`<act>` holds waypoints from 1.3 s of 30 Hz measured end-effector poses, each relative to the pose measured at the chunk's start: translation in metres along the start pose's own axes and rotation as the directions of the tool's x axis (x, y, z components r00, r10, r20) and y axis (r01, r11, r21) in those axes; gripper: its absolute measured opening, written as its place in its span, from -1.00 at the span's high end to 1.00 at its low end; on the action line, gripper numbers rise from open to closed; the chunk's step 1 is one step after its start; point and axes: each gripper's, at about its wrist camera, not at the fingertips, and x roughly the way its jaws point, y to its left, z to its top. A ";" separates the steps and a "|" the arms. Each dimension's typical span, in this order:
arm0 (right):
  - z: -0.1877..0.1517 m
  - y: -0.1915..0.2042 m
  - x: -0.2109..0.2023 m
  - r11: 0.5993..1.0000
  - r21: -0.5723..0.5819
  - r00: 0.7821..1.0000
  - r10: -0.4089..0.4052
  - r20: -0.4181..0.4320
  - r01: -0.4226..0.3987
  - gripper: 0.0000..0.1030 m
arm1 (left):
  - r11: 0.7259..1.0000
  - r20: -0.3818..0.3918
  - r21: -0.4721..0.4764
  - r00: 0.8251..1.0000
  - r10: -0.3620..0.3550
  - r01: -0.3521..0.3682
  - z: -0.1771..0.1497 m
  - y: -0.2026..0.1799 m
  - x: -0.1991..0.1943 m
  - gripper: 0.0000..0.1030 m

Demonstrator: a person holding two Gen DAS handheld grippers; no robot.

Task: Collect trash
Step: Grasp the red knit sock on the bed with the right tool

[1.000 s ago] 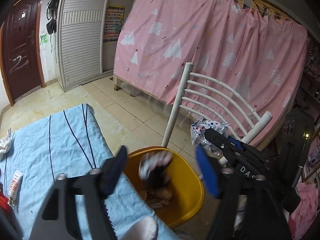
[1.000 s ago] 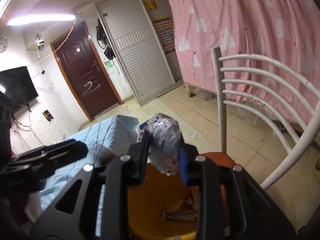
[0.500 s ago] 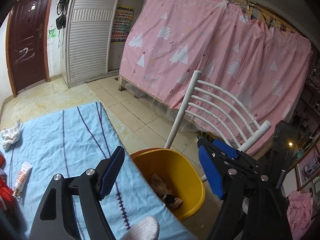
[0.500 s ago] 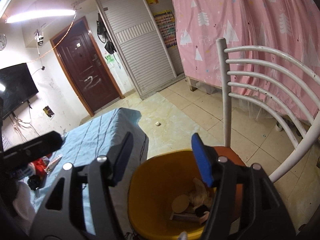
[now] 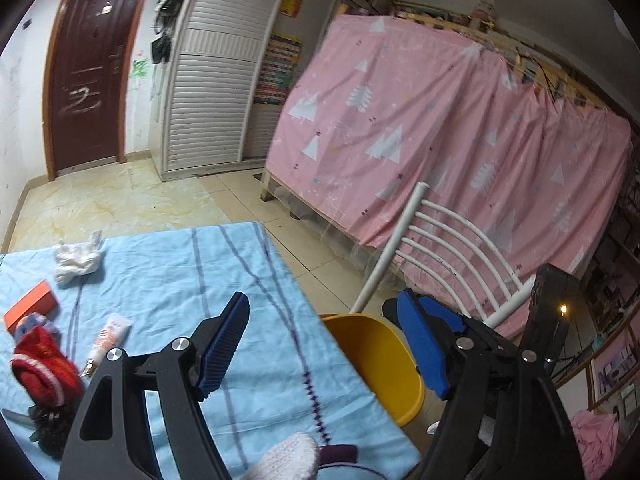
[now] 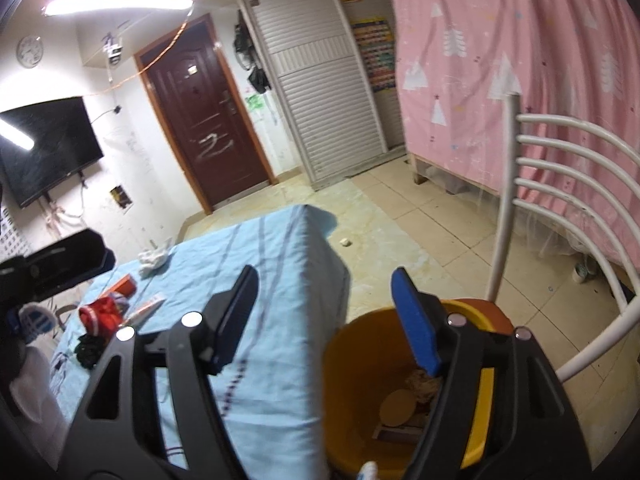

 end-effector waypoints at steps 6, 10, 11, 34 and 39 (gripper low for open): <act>-0.002 0.039 0.010 0.997 -0.054 0.998 0.061 -0.030 -0.062 -0.41 | 0.997 0.041 -0.060 0.998 0.049 -0.047 0.002 0.041 -0.029 -0.36; -0.004 0.075 0.018 0.988 -0.094 0.992 0.115 -0.059 -0.121 -0.45 | 0.991 0.065 -0.108 0.994 0.087 -0.080 0.003 0.070 -0.046 -0.39; -0.004 0.083 0.020 0.986 -0.103 0.990 0.124 -0.064 -0.130 -0.45 | 0.989 0.072 -0.116 0.993 0.096 -0.087 0.003 0.076 -0.050 -0.39; -0.033 0.238 0.063 0.877 -0.290 0.913 0.311 -0.264 -0.383 -0.62 | 0.867 0.052 -0.371 0.924 0.379 -0.334 -0.011 0.208 -0.100 -0.48; -0.040 0.261 0.075 0.856 -0.325 0.901 0.306 -0.308 -0.402 -0.62 | 0.839 0.008 -0.434 0.929 0.369 -0.329 -0.018 0.238 -0.100 -0.48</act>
